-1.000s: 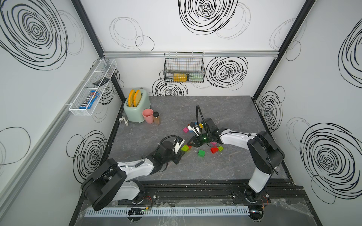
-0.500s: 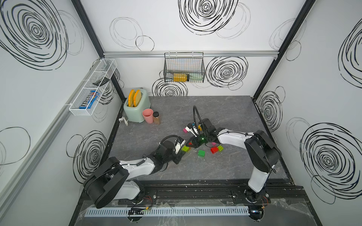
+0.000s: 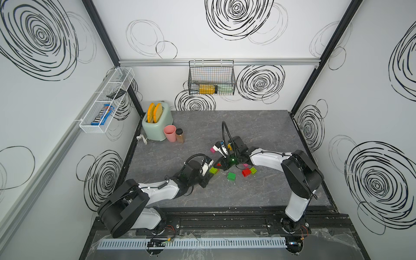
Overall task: Assemble the number 4 with lego
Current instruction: Assemble the lego brick with the lego brick.
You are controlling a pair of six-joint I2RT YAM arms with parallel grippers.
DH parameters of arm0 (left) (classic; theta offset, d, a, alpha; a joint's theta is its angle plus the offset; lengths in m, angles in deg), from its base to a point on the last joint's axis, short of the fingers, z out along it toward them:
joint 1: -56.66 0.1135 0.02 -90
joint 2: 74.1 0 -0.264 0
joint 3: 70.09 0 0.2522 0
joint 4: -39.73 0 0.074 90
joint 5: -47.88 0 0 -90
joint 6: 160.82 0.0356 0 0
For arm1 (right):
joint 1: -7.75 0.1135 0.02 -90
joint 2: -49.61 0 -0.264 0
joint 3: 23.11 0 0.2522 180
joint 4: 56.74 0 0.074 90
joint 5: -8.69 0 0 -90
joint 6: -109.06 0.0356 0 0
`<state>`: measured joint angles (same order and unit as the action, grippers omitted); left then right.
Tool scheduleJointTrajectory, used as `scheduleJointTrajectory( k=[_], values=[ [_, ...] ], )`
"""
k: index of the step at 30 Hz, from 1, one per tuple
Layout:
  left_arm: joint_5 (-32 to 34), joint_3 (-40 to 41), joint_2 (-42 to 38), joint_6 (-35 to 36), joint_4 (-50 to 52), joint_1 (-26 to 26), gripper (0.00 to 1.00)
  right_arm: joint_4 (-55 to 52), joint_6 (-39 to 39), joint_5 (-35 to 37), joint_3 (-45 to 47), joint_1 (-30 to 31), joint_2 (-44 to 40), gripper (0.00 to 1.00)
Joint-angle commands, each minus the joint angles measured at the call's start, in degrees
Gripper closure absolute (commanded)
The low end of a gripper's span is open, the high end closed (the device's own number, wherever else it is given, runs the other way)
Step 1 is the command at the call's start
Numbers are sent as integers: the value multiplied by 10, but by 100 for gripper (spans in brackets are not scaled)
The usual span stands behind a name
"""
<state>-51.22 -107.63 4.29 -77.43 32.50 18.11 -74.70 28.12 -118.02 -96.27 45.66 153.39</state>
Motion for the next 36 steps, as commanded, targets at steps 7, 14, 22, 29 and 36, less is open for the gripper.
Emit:
scheduleJointTrajectory(
  k=[7, 14, 22, 29, 36],
  values=[
    [-10, -54, 48, -33, 87, 5, 100, -76, -23, 113, 63, 2, 37, 100],
    [2, -77, 68, -31, 107, -4, 100, -50, -16, 24, 44, -4, 4, 100],
    [-2, -78, 60, -19, 100, -5, 100, -52, 2, -44, -26, -14, -10, 100],
    [-3, -79, 62, -16, 97, -7, 100, -50, 11, -66, -41, -16, -25, 100],
    [-6, -75, 65, -14, 93, -7, 100, -37, 24, 10, 35, -22, 25, 100]
  ],
)
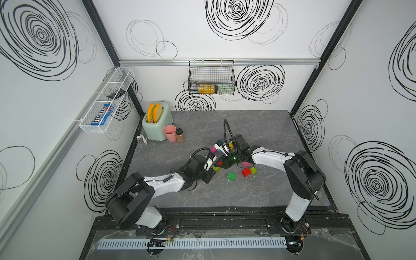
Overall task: Assemble the number 4 with lego
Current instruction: Assemble the lego brick with the lego brick.
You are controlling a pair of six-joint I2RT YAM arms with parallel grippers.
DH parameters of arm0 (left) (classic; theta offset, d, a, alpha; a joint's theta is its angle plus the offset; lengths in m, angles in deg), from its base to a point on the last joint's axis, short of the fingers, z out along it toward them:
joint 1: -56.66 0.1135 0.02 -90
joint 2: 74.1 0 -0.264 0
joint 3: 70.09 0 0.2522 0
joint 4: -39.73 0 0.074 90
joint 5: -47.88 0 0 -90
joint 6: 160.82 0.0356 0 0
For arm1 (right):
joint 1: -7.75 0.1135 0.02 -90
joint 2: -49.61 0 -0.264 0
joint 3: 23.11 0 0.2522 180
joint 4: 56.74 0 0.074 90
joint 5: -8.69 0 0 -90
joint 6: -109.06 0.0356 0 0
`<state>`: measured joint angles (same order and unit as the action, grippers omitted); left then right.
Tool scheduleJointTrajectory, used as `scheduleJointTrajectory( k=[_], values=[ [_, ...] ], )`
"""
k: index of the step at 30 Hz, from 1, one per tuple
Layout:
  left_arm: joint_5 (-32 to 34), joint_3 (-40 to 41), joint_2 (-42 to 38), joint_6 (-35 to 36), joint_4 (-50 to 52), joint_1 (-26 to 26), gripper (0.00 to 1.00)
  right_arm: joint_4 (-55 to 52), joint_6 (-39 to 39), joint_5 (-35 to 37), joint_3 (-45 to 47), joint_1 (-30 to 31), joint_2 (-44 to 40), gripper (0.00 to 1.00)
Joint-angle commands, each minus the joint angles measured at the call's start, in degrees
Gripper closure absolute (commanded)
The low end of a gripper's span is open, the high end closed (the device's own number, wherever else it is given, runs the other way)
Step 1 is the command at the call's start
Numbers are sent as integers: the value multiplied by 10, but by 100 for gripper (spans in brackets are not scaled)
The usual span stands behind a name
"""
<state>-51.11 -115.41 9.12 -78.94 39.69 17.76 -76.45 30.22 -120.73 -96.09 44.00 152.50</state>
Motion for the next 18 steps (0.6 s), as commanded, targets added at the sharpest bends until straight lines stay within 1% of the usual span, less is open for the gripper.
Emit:
scheduleJointTrajectory(
  k=[1, 3, 5, 10, 14, 18],
  values=[
    [-6, 3, 17, 1, 21, -3, 100, -28, 4, 55, 41, -8, 47, 100],
    [-7, 3, 18, 2, 21, -4, 100, -28, 6, 76, 58, -12, 50, 100],
    [-8, 3, 18, 0, 21, -4, 100, -31, 3, 76, 62, -17, 36, 100],
    [-8, -2, 21, 1, 25, -4, 100, -35, -5, 36, 33, -22, 10, 100],
    [-11, -7, 20, 4, 28, -5, 100, -16, 14, -7, 14, -25, 0, 100],
    [-11, -6, 19, 5, 28, -5, 100, -11, 22, -9, -4, -27, -13, 100]
  ],
)
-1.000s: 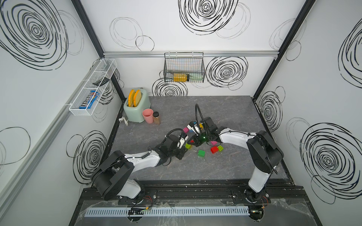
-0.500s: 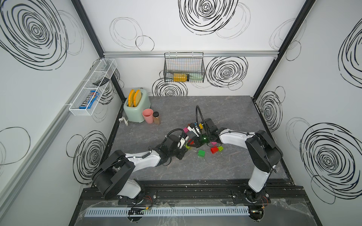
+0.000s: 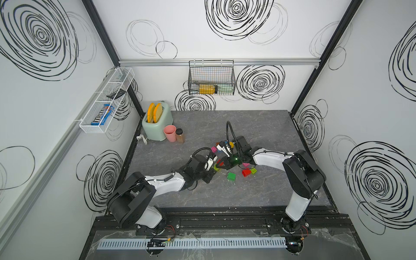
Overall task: Assemble the number 4 with lego
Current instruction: Assemble the lego brick with the lego brick.
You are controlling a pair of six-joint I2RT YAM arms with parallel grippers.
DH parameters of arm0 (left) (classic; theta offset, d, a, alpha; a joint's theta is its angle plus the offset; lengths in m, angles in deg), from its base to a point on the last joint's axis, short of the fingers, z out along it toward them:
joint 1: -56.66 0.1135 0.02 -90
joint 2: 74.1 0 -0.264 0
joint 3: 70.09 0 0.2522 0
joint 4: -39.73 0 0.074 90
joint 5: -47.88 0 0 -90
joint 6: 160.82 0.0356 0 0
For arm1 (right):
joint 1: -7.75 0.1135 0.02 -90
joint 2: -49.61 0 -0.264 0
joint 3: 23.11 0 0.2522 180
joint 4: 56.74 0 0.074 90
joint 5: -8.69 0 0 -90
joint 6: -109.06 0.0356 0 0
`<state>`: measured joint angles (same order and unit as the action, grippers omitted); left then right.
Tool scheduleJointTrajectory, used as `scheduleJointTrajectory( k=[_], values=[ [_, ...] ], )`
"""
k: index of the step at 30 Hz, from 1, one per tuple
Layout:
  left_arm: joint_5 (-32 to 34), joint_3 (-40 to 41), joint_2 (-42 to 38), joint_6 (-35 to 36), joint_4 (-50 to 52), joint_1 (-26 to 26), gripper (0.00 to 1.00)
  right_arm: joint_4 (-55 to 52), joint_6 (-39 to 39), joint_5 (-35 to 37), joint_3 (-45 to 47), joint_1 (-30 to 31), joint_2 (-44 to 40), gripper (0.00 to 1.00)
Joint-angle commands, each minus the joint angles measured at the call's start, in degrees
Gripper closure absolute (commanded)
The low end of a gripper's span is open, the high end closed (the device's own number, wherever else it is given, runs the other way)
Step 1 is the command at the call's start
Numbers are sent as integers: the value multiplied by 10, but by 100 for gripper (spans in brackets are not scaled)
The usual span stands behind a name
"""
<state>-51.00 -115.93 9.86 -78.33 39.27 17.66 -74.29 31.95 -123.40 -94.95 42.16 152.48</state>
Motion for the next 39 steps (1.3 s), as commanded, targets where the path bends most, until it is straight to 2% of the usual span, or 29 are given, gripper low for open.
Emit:
scheduleJointTrajectory(
  k=[1, 11, 14, 20, 22, 23, 26, 30, 33, 35, 39],
  values=[
    [-12, -1, 11, -1, 32, -4, 100, -31, 6, 21, -17, -10, -12, 100],
    [-10, -6, 13, 6, 33, -11, 100, -10, 23, 38, -20, -16, -8, 100],
    [-5, -12, 14, 10, 37, -15, 87, -26, 17, 68, -20, -17, 8, 100],
    [-3, -21, 12, 17, 43, -16, 69, -22, 21, 76, 13, -14, 1, 100],
    [-3, -24, 9, 21, 46, -15, 57, -22, 24, 75, 18, -14, -3, 100],
    [-2, -25, 7, 22, 48, -16, 54, -23, 25, 75, 19, -14, -3, 100],
    [-2, -28, 3, 29, 50, -16, 51, -23, 25, 74, 19, -12, -5, 100],
    [-3, -31, 11, 33, 49, -18, 53, -21, 26, 71, 15, -10, -8, 100],
    [-3, -31, 13, 34, 50, -23, 52, -19, 23, 64, 14, -9, -13, 100],
    [-7, -26, 3, 33, 47, -20, 48, -24, 23, 72, 13, -9, -14, 100],
    [-6, -14, -20, 28, 41, -10, 34, -30, 24, 73, 16, -8, -10, 100]
  ],
)
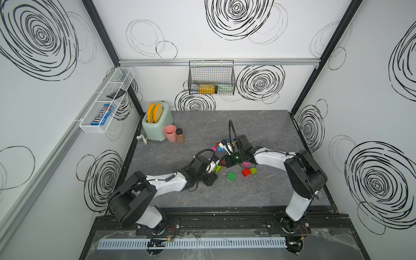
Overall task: Assemble the number 4 with lego
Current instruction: Assemble the lego brick with the lego brick, then pick up the lego brick from the center of the board.
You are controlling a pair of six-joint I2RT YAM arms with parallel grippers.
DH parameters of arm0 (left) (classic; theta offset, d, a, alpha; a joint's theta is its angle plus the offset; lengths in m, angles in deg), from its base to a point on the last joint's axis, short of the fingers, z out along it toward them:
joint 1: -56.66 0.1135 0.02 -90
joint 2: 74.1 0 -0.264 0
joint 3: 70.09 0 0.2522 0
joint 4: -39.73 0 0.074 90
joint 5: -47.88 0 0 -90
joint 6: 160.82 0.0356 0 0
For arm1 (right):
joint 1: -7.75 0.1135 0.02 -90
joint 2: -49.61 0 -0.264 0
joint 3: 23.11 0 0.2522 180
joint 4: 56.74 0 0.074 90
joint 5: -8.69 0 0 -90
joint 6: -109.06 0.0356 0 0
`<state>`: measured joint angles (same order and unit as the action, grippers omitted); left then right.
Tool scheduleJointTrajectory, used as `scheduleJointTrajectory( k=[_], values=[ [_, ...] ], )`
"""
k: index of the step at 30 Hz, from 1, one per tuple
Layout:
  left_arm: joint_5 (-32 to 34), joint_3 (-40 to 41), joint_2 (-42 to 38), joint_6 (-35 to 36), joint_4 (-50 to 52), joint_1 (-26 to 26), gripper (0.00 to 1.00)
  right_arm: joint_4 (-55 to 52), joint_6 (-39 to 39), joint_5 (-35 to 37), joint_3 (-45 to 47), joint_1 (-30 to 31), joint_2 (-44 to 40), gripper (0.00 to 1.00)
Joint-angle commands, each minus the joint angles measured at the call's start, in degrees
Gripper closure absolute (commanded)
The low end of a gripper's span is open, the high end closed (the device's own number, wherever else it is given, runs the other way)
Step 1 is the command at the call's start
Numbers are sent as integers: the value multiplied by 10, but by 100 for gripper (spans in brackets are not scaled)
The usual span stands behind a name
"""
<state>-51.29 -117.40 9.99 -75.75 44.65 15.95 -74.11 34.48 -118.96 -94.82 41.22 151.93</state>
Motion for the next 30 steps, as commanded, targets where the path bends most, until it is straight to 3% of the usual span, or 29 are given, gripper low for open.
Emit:
scheduleJointTrajectory(
  k=[1, 6, 16, 19, 24, 26, 30],
  values=[
    [1, 2, -22, 0, -16, 10, 33, -31, 0, 28, 15, 2, -6, 100],
    [21, 5, -26, -5, -19, 14, 29, -29, 11, 28, 13, 6, -22, 100],
    [67, 12, -51, -7, -20, 21, 26, -39, 22, 26, -9, 6, -58, 78],
    [58, 10, -61, -7, -13, 22, 24, -52, 27, 62, -6, 3, -84, 66],
    [28, 26, -140, -23, -1, 26, 12, -86, 8, 148, 53, -19, -150, 36],
    [18, 38, -182, -42, 0, 32, 3, -108, -40, 148, 73, -16, -156, 30],
    [15, 52, -260, -113, 17, 61, 4, -165, -94, 189, 73, 32, -140, 22]
  ],
)
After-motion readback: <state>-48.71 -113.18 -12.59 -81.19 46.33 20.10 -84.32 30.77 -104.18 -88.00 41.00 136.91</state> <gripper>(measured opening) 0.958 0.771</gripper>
